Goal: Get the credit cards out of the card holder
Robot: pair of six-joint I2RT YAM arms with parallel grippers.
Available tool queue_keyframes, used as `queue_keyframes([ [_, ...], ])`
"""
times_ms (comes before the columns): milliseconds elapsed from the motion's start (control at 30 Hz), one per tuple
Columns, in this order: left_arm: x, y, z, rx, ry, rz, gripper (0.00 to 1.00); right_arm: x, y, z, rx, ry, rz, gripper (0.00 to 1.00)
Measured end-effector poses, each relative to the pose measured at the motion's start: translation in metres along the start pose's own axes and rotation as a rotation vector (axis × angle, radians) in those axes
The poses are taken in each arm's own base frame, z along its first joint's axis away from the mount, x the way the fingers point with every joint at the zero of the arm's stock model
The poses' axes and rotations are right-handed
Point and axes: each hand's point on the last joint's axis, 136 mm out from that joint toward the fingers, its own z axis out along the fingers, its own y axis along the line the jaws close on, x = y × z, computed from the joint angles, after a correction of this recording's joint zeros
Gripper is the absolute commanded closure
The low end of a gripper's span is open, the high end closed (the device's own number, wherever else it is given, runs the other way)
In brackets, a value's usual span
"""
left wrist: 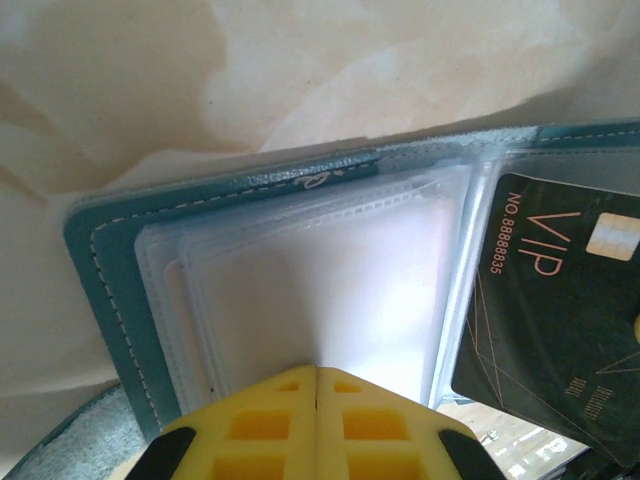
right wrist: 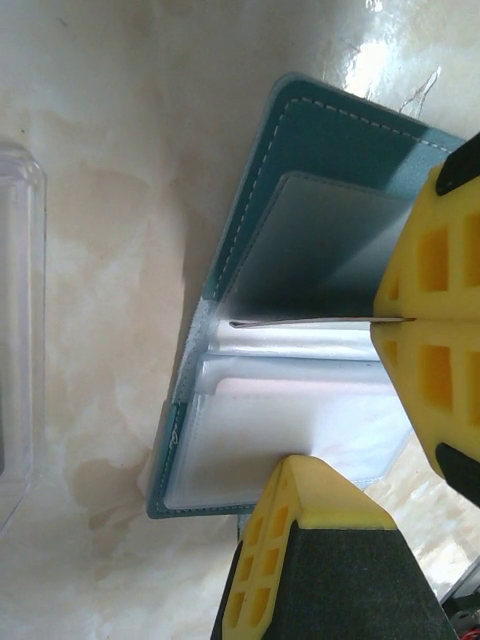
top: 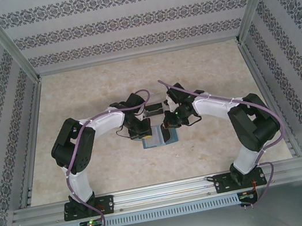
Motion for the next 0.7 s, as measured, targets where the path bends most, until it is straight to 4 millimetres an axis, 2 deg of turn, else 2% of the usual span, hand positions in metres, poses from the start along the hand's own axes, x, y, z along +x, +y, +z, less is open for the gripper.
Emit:
queue_keyframes([
  [400,-0.006,0.005,-0.006,-0.047,-0.034,-0.003,0.96,-0.008,0.014,-0.010,-0.035,-0.017,-0.038,0.98],
  [700,-0.018,0.010,-0.036,-0.027,-0.129,-0.014,0.96,-0.013,0.028,-0.025,-0.062,-0.016,-0.211,1.00],
])
